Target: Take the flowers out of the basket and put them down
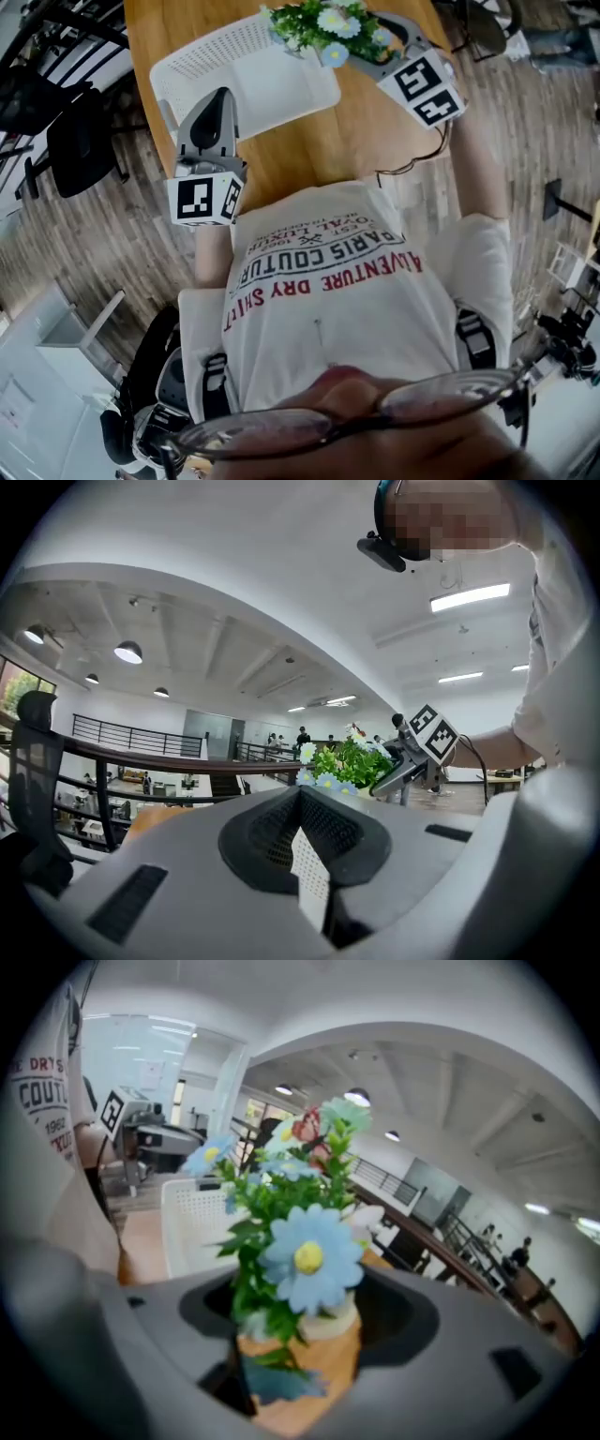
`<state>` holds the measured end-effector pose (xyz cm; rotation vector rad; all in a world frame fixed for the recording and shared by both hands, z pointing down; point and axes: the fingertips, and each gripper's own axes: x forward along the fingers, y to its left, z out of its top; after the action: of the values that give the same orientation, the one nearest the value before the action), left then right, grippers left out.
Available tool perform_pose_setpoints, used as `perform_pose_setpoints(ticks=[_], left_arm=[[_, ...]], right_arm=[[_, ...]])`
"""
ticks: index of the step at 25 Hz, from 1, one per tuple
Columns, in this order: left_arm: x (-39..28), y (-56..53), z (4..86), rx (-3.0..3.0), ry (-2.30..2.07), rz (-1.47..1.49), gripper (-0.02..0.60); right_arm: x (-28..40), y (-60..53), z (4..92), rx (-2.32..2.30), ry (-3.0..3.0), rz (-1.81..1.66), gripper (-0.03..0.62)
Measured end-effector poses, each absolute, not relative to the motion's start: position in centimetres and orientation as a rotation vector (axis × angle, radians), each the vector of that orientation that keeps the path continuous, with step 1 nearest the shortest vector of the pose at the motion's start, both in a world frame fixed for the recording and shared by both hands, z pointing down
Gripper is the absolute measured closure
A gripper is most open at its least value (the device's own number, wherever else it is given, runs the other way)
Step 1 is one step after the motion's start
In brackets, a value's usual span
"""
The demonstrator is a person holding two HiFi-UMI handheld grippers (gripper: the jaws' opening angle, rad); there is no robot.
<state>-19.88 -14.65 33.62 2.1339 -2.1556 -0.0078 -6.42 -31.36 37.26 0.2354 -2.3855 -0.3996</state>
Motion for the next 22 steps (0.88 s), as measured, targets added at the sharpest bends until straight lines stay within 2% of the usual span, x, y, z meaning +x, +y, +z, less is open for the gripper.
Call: perform_pose_setpoints(ticks=[6, 12, 22], left_arm=[[-13.4, -18.0, 33.8, 2.228, -2.068, 0.005, 0.569], [-8.7, -20.7, 35.5, 2.248, -2.000, 0.045, 0.569], [-6.8, -23.2, 39.2, 2.166, -2.036, 0.114, 0.569]], right_arm=[[1.8, -34.0, 39.6, 0.373, -2.379, -0.277, 0.233], [8.0, -36.3, 46.7, 0.445, -2.350, -0.072, 0.233], [9.3, -36.6, 58.0, 0.548, -2.353, 0.183, 0.235]])
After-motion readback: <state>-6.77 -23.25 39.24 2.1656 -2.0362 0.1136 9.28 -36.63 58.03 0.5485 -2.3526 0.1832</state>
